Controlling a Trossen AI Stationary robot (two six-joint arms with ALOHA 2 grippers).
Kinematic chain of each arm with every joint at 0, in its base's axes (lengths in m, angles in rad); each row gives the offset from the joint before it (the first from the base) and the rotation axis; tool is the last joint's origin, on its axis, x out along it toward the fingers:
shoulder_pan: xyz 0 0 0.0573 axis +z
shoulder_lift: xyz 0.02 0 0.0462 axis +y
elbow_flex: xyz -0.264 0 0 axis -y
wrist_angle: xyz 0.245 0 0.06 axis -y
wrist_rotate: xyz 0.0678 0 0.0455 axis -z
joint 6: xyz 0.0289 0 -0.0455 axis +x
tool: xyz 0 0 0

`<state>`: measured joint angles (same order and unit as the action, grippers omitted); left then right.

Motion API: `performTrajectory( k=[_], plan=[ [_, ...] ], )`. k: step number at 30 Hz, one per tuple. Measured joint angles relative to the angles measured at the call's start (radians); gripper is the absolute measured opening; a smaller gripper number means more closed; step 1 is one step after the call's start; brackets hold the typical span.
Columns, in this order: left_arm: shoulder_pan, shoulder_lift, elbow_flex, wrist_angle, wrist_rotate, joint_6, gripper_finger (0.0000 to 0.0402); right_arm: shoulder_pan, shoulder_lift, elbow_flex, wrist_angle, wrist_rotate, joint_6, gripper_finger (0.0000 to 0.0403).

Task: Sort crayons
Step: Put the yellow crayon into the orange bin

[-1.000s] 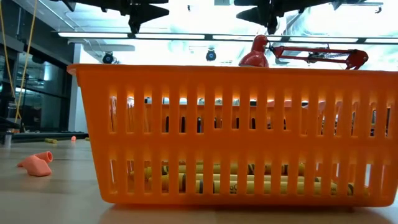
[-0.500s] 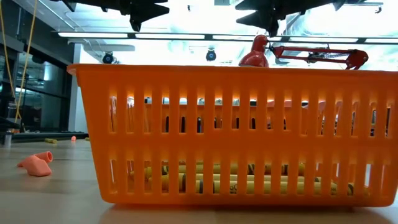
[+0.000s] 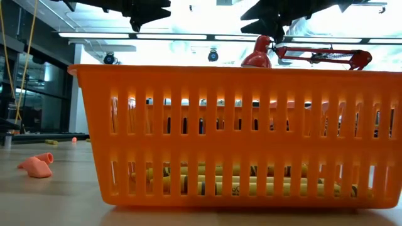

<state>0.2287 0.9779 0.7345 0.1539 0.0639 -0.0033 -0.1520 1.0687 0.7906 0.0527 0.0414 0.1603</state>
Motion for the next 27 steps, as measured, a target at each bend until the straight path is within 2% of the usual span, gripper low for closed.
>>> performTrajectory(
  k=[14, 27],
  plan=[
    [0.000, 0.000, 0.000, 0.000, -0.026, -0.002, 0.0159, 0.000, 0.000, 0.000, -0.012, 0.000, 0.001, 0.0188],
    [0.000, 0.000, 0.000, -0.001, -0.027, -0.020, 0.0159, 0.000, 0.000, -0.001, -0.036, 0.000, 0.069, 0.0188]
  ],
)
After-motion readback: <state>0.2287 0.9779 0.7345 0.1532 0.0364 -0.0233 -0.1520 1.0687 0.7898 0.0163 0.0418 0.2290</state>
